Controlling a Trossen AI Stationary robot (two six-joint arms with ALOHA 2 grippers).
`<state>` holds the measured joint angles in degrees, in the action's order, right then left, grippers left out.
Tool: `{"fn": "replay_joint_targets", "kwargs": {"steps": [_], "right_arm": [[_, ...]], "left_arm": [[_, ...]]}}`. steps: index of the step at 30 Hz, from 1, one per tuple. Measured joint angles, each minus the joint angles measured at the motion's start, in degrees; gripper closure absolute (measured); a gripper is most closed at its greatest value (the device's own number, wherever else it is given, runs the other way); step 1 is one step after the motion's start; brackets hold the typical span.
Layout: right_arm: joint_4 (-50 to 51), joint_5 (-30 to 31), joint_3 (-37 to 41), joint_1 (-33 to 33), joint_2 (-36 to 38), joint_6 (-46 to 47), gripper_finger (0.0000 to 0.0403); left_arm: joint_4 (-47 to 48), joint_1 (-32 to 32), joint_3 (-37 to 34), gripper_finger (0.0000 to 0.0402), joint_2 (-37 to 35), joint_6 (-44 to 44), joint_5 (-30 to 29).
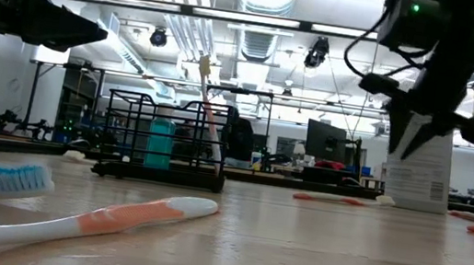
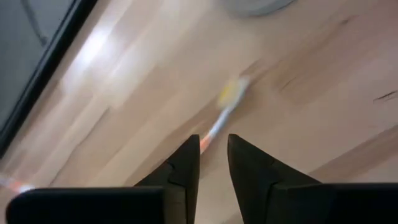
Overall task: Pick & Place toothbrushing station
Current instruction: Put the orange toothbrush into the right section of the wire organizer
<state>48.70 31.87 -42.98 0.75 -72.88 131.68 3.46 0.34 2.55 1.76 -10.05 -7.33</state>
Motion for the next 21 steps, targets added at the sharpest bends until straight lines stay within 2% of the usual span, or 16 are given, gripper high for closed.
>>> {"fn": "replay_joint_targets", "kwargs": {"steps": [6,10,14,21], "right_arm": [[-0.7,0.1,2.2,0.0,0.0,1.9,0.0301],[-6.1,2.7,5.5,0.1,0.0,3.1,0.0281],[-12.0,2.6,9.8,1.1,0.0,4.6,0.0262],[-22.7,2.6,14.8,3.8,-0.1,4.5,0.0257]], "left_arm": [[0.0,0.0,0.0,0.0215,0.0,0.0,0.0],[0.0,0.0,0.0,0.0216,0.0,0.0,0.0],[0.0,0.0,0.0,0.0215,0.0,0.0,0.0],[0.0,0.0,0.0,0.0215,0.0,0.0,0.0]]}}
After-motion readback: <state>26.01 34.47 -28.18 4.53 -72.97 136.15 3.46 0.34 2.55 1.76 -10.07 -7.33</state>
